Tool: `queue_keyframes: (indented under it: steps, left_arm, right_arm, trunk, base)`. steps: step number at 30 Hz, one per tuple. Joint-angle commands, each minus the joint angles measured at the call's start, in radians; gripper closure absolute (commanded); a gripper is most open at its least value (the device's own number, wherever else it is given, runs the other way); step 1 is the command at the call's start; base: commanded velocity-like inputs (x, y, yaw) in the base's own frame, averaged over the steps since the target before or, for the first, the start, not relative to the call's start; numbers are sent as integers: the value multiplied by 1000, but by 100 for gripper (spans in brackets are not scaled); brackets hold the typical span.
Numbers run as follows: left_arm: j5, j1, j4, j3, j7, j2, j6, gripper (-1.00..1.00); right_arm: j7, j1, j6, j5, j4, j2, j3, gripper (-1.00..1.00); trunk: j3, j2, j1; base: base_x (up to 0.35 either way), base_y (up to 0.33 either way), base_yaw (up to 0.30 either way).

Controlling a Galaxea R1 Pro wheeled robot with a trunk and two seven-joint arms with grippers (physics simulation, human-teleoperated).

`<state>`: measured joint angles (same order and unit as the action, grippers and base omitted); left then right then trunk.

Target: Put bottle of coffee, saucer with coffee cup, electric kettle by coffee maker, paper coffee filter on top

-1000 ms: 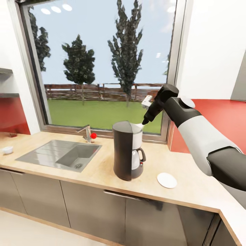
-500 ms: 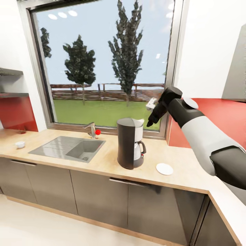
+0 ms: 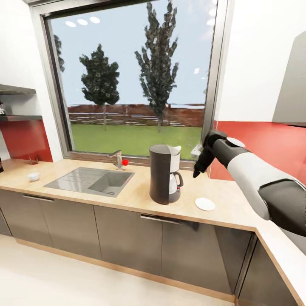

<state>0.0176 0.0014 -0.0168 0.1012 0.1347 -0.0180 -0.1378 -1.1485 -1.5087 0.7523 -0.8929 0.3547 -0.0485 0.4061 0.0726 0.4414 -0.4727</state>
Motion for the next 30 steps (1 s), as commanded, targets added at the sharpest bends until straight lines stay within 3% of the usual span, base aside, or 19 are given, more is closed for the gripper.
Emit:
queue_keyframes:
  steps: [1, 4, 7, 8, 9, 12, 16, 18, 22, 24, 25, 26, 27, 28, 29, 30]
  left_arm:
    - [1, 0, 0, 6, 1, 0, -4, -100]
    - [0, 0, 0, 6, 0, 0, -5, -100]
    - [0, 0, 0, 5, -2, 0, -7, -100]
    - [-1, 0, 0, 5, -3, 0, -8, -100]
    - [-2, 0, -2, 4, -6, 0, -9, -100]
    - [-2, -1, -3, 2, -7, 0, -11, -100]
    - [-3, -1, -3, 1, -8, 1, -12, -100]
    - [-3, -1, -3, 0, -9, 1, -13, -100]
    - [-4, -1, -3, 0, -9, 0, -14, -100]
    - [-4, -1, -3, -1, -9, 1, -14, -100]
    - [-4, -1, -3, -1, -9, 1, -14, -100]
    - [-4, -1, -3, -1, -9, 1, -15, -100]
    - [-4, -1, -4, -1, -9, 1, -15, -100]
    - [-4, -1, -4, -1, -9, 1, -15, -100]
    - [-4, -1, -4, -2, -9, 1, -16, -100]
    - [-4, -1, -4, -2, -9, 1, -16, -100]
  right_arm:
    - [-4, 12, -14, -6, -29, 0, 1, -100]
    - [0, 46, -49, -5, -78, -1, 0, -100]
    - [2, 117, -77, -4, -110, 0, -3, -100]
    - [3, 156, -83, -3, -115, 1, -5, -100]
    - [5, 270, -91, 0, -122, 7, -6, -100]
    - [6, 443, -104, 1, -124, 29, -8, -100]
    - [7, 586, -131, 1, -125, 54, -54, -100]
    - [28, 664, -140, 0, -126, 61, -131, -100]
    - [125, 743, -156, 0, -127, 64, -250, -100]
    - [246, 791, -190, 0, -129, 65, -356, -100]
    - [279, 802, -201, 0, -132, 65, -386, -100]
    - [384, 841, -234, 1, -152, 66, -492, -100]
    - [448, 862, -256, 1, -171, 67, -558, -100]
    - [612, 905, -335, 1, -233, 74, -723, -100]
    - [760, 941, -433, 0, -282, 79, -839, -100]
    - [838, 959, -488, 0, -297, 83, -886, -100]
  trunk:
    - [0, 1, 0]
    - [0, 1, 0]
    - [0, 1, 0]
    - [0, 1, 0]
    - [0, 1, 0]
    - [0, 1, 0]
    - [0, 1, 0]
    - [0, 1, 0]
    - [0, 1, 0]
    - [0, 1, 0]
    - [0, 1, 0]
    - [0, 1, 0]
    - [0, 1, 0]
    - [0, 1, 0]
    - [0, 1, 0]
    - [0, 1, 0]
  base:
    - [-12, 5, 0]
    - [-7, 3, 0]
    - [-2, 1, 0]
    - [-1, 0, 0]
    - [0, 0, 0]
    - [0, 0, 0]
    - [0, 0, 0]
    - [0, 0, 0]
    - [0, 0, 0]
    - [0, 0, 0]
    - [0, 0, 0]
    - [0, 0, 0]
    - [0, 0, 0]
    - [0, 0, 0]
    - [0, 0, 0]
    - [0, 0, 0]
